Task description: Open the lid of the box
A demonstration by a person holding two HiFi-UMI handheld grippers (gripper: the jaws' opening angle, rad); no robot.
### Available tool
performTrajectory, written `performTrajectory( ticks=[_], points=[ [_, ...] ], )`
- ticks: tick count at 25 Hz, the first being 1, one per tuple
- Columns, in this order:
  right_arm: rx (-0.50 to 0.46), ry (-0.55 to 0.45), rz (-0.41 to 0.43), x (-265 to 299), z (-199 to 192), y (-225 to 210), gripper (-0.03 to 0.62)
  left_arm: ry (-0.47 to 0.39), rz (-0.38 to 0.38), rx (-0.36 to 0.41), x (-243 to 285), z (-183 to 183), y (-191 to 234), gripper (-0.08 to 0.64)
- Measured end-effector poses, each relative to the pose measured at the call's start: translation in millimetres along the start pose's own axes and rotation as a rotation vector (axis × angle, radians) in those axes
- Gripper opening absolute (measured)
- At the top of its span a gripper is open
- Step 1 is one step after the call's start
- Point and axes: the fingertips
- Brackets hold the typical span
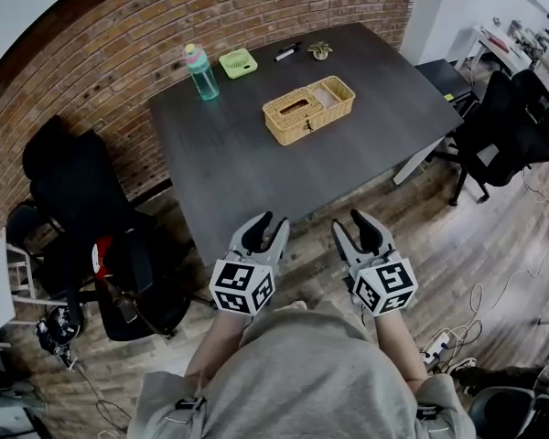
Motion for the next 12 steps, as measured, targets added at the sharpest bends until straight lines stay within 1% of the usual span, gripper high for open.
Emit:
performTrajectory(
  ticks=[7,12],
  points=[
    [0.01,0.012,0.011,18.2,-5.9,-13.8,0.17,0.005,0.03,-0.02,16.3,-4.0,14.2,0.135],
    [0.012,0.014,0.048,44.4,-8.9,-30.2,0.17,-0.008,0.074,-0.026,36.5,-4.9,29.7,0.135]
  ],
)
Point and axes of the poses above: the fingertips, and each gripper's own axes: x forward along the fingers, y to its left, z out of its top, and after that the axes turned 15 degrees about -y, right-handed
